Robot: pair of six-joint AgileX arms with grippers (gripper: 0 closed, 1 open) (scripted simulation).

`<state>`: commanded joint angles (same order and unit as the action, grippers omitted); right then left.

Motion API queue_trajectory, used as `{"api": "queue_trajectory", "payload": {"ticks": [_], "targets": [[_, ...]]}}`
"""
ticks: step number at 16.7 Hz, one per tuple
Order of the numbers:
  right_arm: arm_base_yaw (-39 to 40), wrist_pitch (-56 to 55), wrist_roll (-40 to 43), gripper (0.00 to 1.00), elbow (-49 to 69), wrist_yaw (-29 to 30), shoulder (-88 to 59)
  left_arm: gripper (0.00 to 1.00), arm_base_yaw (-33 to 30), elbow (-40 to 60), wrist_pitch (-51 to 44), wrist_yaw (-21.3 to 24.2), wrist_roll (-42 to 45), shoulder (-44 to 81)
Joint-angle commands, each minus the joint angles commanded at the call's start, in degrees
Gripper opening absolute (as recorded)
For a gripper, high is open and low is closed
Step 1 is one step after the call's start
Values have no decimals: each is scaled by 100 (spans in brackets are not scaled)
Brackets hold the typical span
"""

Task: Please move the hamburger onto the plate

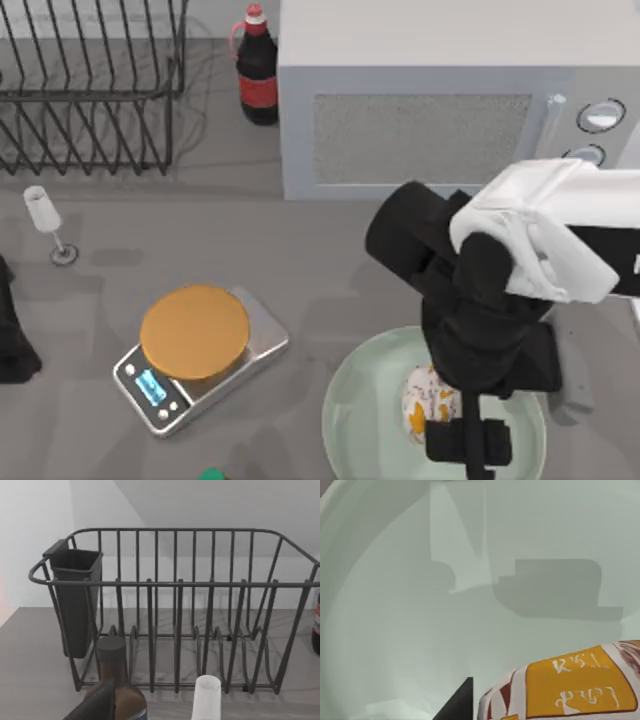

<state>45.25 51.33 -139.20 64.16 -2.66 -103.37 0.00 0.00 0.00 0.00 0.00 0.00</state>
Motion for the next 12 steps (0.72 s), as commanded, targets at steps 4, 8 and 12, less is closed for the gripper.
{"api": "queue_trajectory", "payload": {"ticks": [4,8,12], "targets": [[0,0,0,23,0,0,0,100,0,0,0,0,0,0],[0,0,0,53,0,0,0,100,0,0,0,0,0,0],[0,0,0,83,0,0,0,100,0,0,0,0,0,0]]}}
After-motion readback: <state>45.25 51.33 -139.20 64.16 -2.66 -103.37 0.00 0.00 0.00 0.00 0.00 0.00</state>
